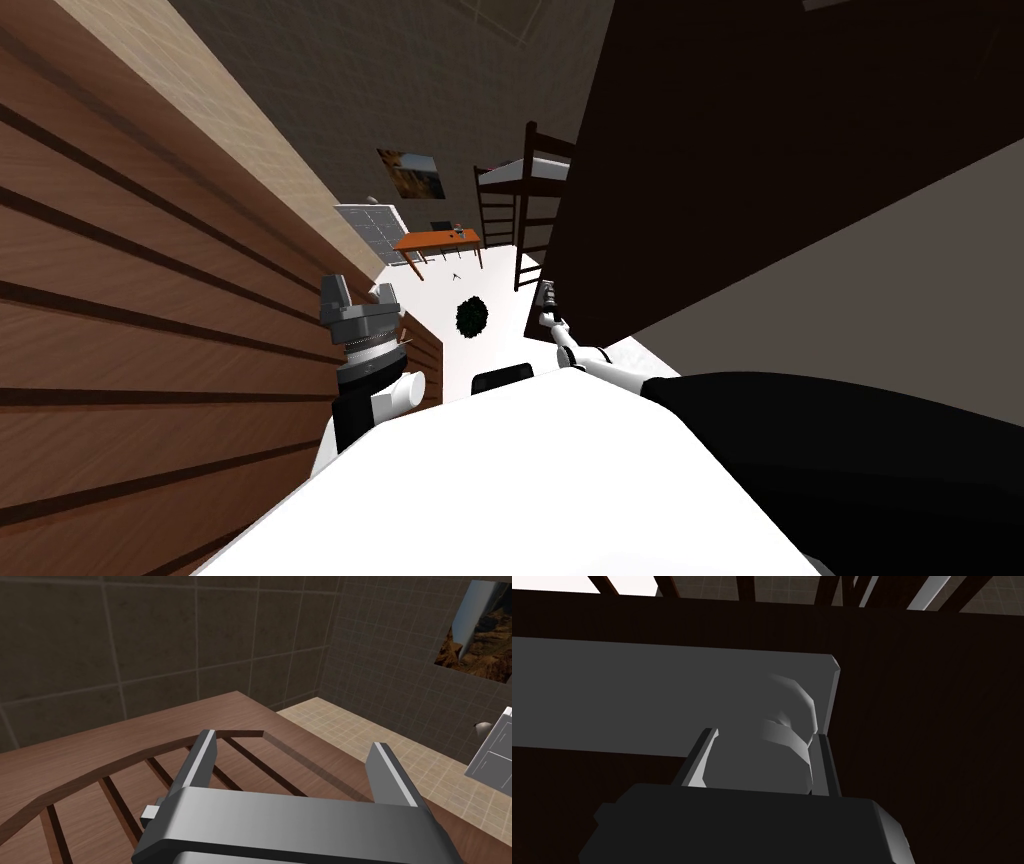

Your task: Push the door open

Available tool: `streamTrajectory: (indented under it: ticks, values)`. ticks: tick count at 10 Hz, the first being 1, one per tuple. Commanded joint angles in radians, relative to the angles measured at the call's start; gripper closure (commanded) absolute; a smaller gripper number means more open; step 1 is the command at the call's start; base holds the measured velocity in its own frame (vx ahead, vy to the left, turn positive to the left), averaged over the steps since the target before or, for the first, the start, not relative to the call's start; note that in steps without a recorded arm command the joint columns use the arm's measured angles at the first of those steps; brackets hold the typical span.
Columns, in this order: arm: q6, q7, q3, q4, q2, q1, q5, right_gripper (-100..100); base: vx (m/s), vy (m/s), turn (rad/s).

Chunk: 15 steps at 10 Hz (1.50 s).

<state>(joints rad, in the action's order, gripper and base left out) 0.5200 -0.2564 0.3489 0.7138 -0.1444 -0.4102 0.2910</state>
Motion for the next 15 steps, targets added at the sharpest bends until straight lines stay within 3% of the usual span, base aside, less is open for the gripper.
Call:
streamTrajectory:
  ticks: [1,3,4,5,6,12,15]
  values:
    - [0.03,-0.014,0.031,-0.008,-0.022,-0.014,0.006,100,0.039,-0.03,0.027]
    - [0.03,-0.014,0.031,-0.008,-0.022,-0.014,0.006,100,0.018,-0.017,-0.014]
    - [0.043,-0.042,0.061,-0.016,-0.014,-0.026,0.013,100,0.034,-0.057,-0.056]
    - [0.043,-0.042,0.061,-0.016,-0.014,-0.026,0.013,100,0.039,-0.073,-0.018]
    - [0.01,-0.046,0.055,-0.004,0.005,-0.022,0.008,-100,-0.094,0.036,-0.038]
    - [-0.041,-0.05,0.043,-0.026,0.05,-0.037,-0.004,-100,-0.176,0.149,-0.041]
    - [-0.031,-0.053,0.049,-0.015,0.047,-0.025,-0.002,-100,0.099,-0.021,0.021]
